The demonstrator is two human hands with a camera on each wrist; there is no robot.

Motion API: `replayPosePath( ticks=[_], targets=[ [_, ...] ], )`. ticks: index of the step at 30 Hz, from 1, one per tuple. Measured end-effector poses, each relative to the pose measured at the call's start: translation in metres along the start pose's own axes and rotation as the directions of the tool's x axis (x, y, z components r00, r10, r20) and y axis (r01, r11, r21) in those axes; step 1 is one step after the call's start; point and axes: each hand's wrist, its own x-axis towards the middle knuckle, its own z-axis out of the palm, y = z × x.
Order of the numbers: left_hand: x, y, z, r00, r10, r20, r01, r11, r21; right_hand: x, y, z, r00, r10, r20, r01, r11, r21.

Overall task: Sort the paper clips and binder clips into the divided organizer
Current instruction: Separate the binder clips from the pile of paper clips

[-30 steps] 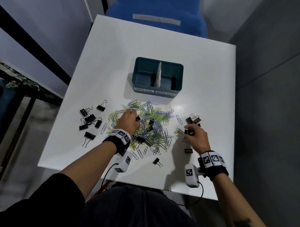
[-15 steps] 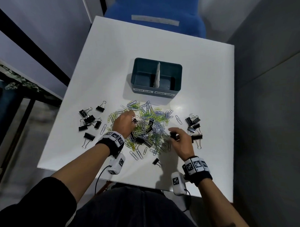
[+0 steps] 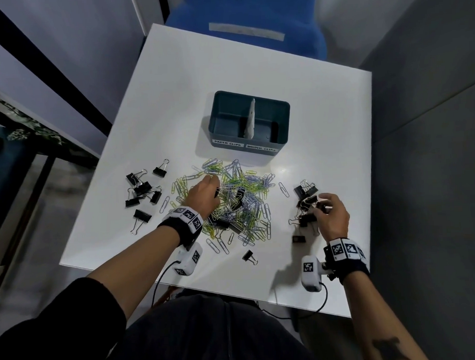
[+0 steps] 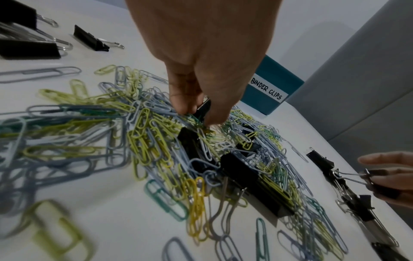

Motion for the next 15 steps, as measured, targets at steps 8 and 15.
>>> replayPosePath(
  ticks=[8, 15],
  targets=[
    [-0.011, -0.015, -0.029, 0.979, 0.197, -0.054, -0.196, 0.980, 0.024, -0.026, -0.008, 0.013, 0.975, -0.175, -0.138, 0.158, 0.980, -0.124],
    [-0.009, -0.066, -0.069, 0.986, -0.007, -0.169, -0.025, 0.981, -0.190, -0.080, -0.033, 0.063, 0.791, -0.470, 0.391, 0.566, 0.805, -0.177]
  ],
)
